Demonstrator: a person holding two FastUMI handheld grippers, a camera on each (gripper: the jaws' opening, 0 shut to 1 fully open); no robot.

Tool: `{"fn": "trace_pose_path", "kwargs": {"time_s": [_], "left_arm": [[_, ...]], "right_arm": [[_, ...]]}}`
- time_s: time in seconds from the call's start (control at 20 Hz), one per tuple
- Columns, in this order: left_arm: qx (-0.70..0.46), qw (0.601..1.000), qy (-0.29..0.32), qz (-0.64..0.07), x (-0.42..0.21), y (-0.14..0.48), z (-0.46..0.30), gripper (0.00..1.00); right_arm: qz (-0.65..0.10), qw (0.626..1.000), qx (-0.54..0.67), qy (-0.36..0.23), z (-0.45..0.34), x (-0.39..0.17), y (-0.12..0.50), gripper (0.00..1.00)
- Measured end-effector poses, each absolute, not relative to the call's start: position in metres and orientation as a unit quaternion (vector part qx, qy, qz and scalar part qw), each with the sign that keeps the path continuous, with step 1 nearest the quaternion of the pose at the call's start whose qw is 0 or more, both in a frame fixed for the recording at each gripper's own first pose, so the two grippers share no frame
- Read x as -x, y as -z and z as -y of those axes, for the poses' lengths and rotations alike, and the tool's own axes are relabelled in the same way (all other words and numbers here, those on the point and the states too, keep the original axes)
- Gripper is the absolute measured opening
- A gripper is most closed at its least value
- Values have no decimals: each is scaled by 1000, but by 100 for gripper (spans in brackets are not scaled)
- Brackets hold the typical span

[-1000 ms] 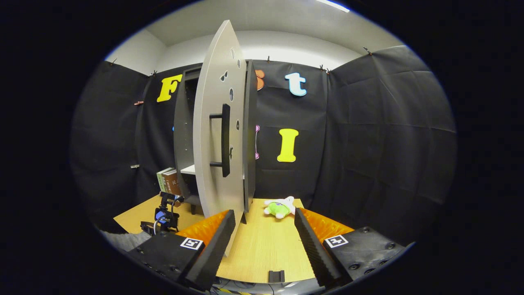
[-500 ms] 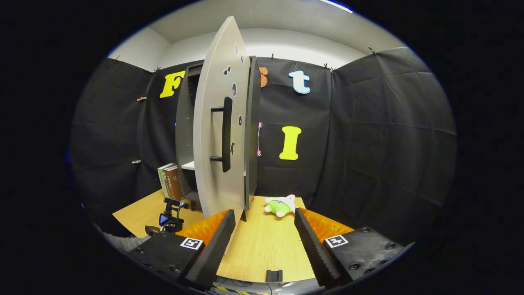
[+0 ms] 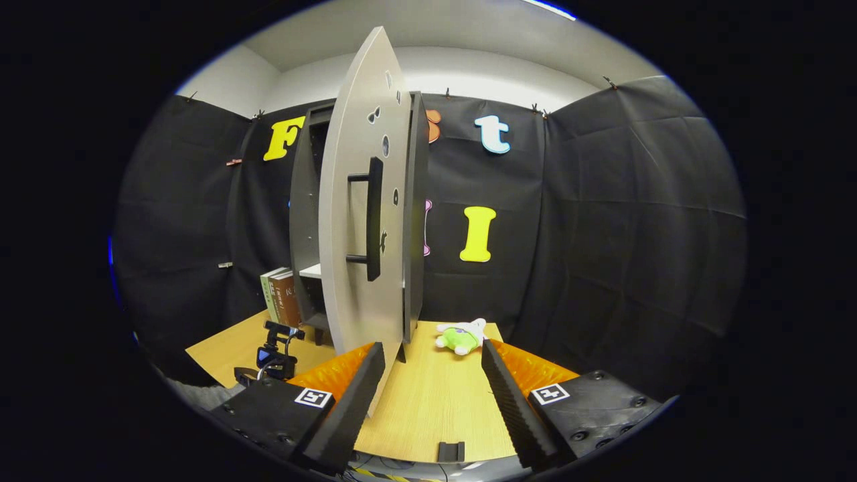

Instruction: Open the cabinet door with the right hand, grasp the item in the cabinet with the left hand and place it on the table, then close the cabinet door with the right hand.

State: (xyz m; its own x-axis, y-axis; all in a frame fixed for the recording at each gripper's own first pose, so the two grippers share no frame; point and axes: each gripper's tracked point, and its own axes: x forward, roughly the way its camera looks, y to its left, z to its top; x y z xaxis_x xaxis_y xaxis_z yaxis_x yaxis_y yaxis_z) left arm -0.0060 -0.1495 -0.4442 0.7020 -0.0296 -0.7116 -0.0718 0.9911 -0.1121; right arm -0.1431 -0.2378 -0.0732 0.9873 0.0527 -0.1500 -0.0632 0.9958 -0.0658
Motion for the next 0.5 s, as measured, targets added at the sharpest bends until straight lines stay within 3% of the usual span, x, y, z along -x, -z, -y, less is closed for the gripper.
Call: {"fn": "trace_pose_path", "kwargs": {"time_s": [0.4,0.45,0.5], "left_arm": [[24,961,23,-274,-7,343,134,95],[24,966,24,-256,-8,325,129,95],[24,970,25,-242,-7,305,124,95]], "right_arm": [[-56,997,47,-27,217,149,59,89],[-51,997,48,-25,214,150,56,98],[-47,998,47,-24,211,150,52,98]]}}
